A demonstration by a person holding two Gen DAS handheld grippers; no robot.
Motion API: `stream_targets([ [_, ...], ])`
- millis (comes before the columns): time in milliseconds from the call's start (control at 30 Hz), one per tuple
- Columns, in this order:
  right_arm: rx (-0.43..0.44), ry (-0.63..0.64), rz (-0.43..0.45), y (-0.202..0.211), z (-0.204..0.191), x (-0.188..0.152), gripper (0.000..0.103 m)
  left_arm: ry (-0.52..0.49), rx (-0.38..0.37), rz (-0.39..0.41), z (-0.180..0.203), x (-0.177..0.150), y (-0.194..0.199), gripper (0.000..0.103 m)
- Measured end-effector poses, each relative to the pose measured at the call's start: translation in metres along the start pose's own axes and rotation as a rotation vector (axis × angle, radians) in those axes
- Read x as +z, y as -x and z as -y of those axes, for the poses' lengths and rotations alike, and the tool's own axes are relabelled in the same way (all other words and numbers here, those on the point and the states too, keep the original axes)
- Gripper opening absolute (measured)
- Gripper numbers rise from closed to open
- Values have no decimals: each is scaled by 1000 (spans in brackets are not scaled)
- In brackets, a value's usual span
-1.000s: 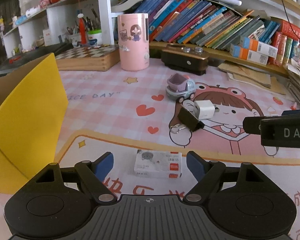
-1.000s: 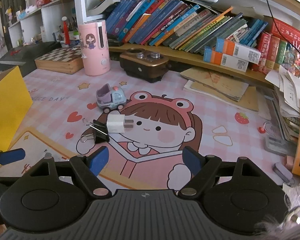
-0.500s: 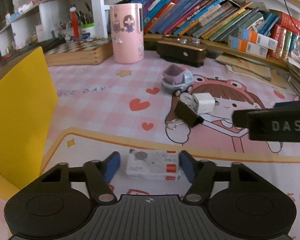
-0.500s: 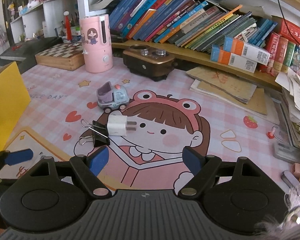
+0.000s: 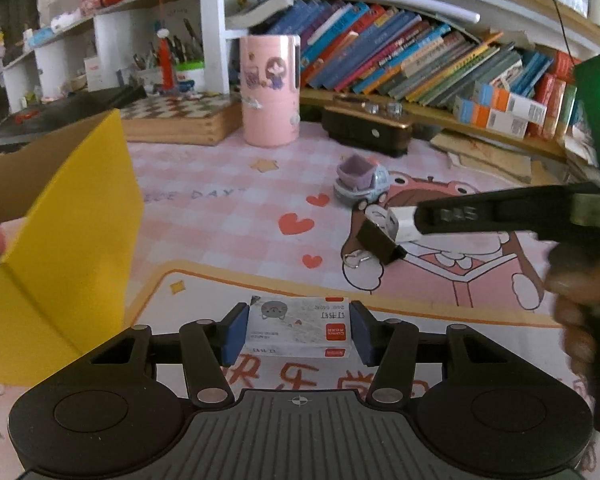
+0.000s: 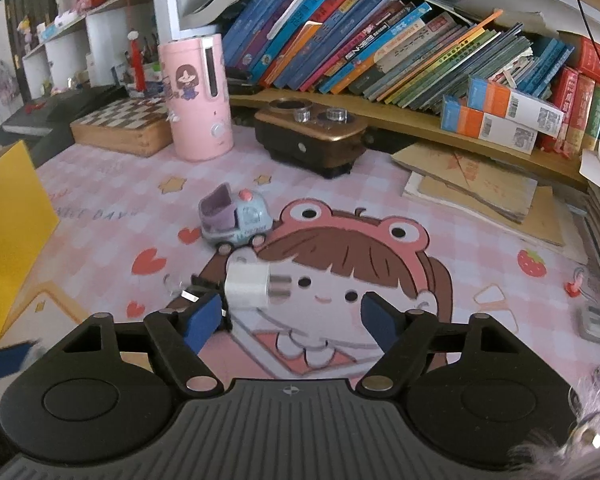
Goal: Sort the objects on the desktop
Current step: 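Close the right gripper on the white plug while the left gripper holds the box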
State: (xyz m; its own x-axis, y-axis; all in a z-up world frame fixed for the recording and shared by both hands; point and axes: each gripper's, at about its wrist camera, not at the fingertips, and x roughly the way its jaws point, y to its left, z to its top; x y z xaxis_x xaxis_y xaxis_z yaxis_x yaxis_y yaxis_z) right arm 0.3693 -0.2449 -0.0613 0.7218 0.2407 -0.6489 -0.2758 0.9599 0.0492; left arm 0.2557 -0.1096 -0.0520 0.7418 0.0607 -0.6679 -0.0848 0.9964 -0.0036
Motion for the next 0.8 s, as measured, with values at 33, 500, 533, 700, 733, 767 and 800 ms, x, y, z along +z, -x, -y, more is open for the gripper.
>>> stream_targets([
  [33, 2, -3, 2, -4, -1, 2, 71, -2, 1, 4, -1, -1, 3, 52],
  [500, 22, 10, -42, -44, -10, 4, 56, 12, 28, 24, -12, -3, 22, 52],
  [533, 18, 11, -50, -46, -9, 3, 54, 14, 28, 25, -12, -2, 23, 52],
  [700, 20, 20, -50, -47, -7, 3, 40, 26, 22, 35, -12, -2, 29, 52],
  [733, 24, 19, -51, -46, -6, 3, 40, 28, 20, 38, -12, -2, 31, 52],
  [767, 27, 16, -53, -45, -5, 3, 40, 30, 17, 42, -12, -2, 32, 52],
  [800, 27, 10, -56, -44, -4, 3, 40, 34, 13, 45, -12, -2, 34, 52],
])
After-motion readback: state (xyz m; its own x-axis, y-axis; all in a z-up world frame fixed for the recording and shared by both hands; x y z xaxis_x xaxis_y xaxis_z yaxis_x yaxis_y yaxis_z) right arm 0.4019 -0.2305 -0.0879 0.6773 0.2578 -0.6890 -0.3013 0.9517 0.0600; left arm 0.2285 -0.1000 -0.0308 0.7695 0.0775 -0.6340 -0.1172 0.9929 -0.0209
